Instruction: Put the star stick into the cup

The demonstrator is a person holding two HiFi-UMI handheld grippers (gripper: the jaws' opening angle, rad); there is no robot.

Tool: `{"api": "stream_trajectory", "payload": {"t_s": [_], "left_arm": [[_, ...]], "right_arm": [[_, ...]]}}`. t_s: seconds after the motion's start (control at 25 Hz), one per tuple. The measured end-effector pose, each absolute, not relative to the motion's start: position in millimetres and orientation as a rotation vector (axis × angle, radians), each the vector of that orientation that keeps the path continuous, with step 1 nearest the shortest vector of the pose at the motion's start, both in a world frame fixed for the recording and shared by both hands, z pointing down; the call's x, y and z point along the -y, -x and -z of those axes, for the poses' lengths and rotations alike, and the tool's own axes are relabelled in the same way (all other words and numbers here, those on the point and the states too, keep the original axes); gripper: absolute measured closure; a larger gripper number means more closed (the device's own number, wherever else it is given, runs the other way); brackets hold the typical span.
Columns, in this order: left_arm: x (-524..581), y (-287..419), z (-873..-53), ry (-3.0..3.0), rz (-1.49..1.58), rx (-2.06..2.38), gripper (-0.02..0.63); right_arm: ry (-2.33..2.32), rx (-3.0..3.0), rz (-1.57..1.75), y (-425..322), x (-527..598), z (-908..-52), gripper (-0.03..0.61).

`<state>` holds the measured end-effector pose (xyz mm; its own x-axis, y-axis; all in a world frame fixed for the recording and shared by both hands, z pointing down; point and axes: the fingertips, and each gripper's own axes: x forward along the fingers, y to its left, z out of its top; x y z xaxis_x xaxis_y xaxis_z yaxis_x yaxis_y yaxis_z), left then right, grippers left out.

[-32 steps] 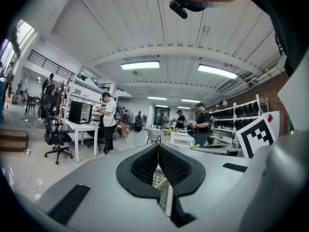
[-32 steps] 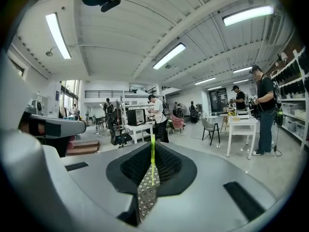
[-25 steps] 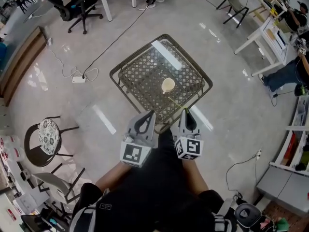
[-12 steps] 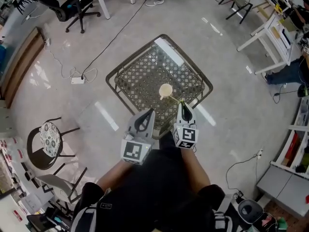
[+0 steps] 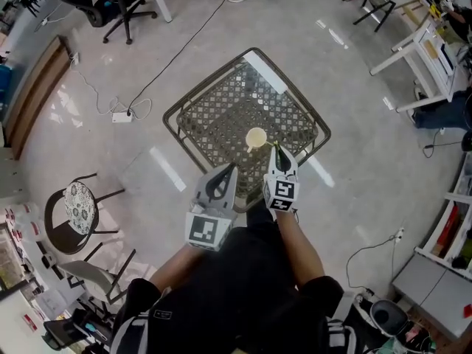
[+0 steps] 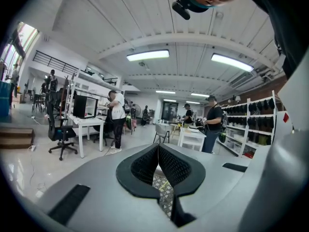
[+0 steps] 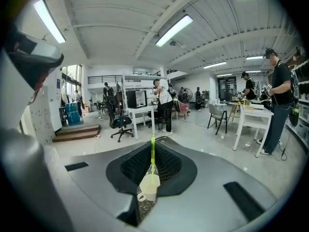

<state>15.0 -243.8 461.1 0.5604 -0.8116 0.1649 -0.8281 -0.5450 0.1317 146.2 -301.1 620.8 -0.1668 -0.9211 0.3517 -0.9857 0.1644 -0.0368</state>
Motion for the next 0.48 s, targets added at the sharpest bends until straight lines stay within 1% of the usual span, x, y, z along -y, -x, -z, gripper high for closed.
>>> {"api": "stream_trajectory", "payload": {"t_s": [0.48], "left_arm": [[256,-20,-459,-2.569,-0.114,1.438,0.597]], "right_arm": [[-1.811,2.155,-0.402,-152,330,-666,0.557]]}}
